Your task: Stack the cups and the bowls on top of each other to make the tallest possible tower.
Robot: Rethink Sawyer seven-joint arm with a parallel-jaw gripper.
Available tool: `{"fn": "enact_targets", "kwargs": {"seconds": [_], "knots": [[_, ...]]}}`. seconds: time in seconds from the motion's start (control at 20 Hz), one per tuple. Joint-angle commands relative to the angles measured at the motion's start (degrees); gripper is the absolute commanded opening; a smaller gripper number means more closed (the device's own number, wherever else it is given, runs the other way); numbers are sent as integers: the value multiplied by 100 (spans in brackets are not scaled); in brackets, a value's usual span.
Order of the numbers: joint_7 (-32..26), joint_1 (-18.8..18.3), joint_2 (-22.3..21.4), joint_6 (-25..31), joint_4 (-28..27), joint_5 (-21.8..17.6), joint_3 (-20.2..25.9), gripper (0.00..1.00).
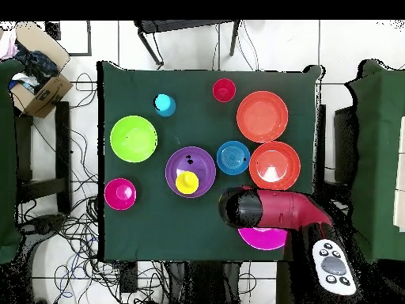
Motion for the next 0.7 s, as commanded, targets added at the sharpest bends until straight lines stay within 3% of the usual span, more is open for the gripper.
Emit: {"fn": "enact_targets", "kwargs": {"seconds": [0.05,0.7], "knots": [[357,-107,139,-207,217,249,666,100],[432,-145,116,-346,312,317,716,100]]}}
